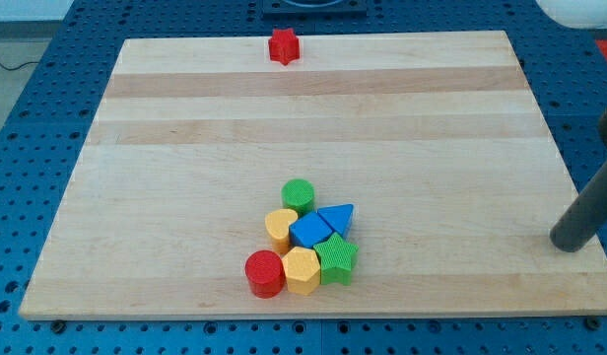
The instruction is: Separate the red circle from the group of blocks
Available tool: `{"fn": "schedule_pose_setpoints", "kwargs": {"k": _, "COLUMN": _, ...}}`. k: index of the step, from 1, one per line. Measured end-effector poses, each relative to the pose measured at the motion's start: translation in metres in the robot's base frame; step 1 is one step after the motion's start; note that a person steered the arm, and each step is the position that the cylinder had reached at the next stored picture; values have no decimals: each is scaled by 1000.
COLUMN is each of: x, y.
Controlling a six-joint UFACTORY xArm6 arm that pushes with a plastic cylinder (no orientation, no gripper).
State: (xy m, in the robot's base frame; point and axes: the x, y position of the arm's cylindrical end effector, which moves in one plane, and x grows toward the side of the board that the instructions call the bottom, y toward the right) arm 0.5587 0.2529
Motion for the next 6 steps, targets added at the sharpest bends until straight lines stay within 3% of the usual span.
{"fn": "schedule_pose_setpoints", "kwargs": {"k": 1, "x": 57, "y": -19}}
{"fn": "schedule_pose_setpoints", "kwargs": {"k": 2, "x": 59, "y": -55}}
{"fn": "schedule_pose_setpoints", "kwargs": {"k": 3, "x": 54, "y": -177}}
{"fn": "schedule_pose_setpoints", "kwargs": {"k": 4, "x": 49, "y": -264}}
{"fn": "schedule_pose_setpoints", "kwargs": {"k": 5, "x": 48, "y": -310}}
{"fn": "schedule_pose_setpoints", "kwargs": {"k": 6, "x": 9, "y": -342}}
